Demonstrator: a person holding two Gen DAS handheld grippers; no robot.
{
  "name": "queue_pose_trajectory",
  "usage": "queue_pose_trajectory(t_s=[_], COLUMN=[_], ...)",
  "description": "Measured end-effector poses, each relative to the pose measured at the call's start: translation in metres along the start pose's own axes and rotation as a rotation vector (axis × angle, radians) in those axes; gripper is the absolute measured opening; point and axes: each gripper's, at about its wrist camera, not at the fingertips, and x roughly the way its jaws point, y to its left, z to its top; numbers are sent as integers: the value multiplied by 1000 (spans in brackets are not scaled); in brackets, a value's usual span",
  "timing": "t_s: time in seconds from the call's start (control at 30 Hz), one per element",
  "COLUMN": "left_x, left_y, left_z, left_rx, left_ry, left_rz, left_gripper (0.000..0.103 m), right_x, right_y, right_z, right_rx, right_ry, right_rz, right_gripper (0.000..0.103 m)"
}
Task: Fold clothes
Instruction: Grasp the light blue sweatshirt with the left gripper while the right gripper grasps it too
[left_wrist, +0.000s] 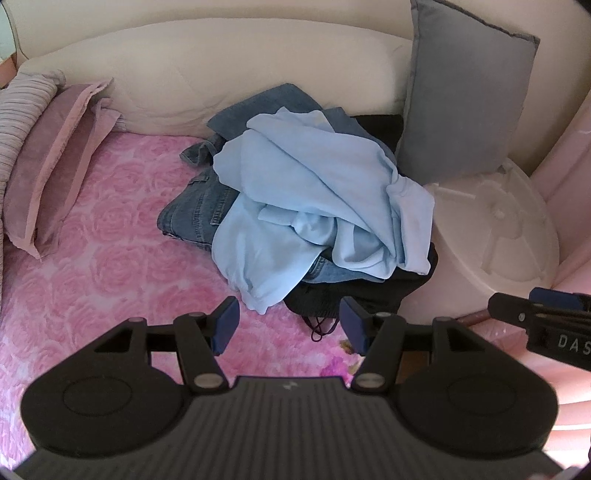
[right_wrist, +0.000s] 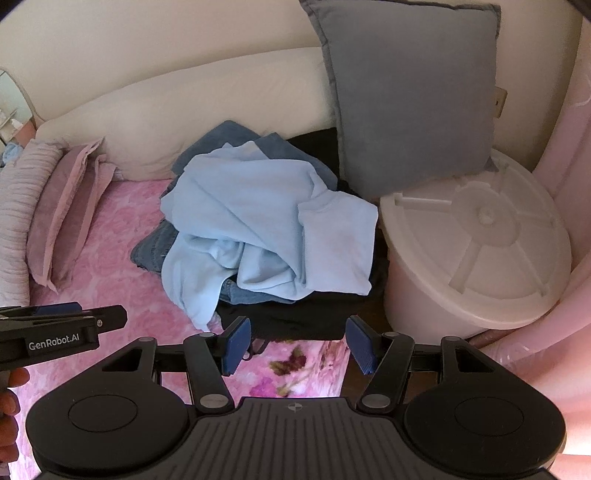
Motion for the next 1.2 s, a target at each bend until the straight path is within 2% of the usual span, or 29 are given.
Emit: queue_pose_trajectory(t_s=[0.73, 1.2], left_x=[63, 134], left_y=[4, 0], left_z=[37, 74], left_rx=[-13, -30], left_ry=[68, 140], left_rz=[-38, -78], left_gripper=[56, 49], right_x=[59, 127], right_y=[-27, -41], right_z=[34, 62], right_rx=[23, 23], right_ry=[32, 87], right_rz=[-16, 4], right_gripper=[61, 54])
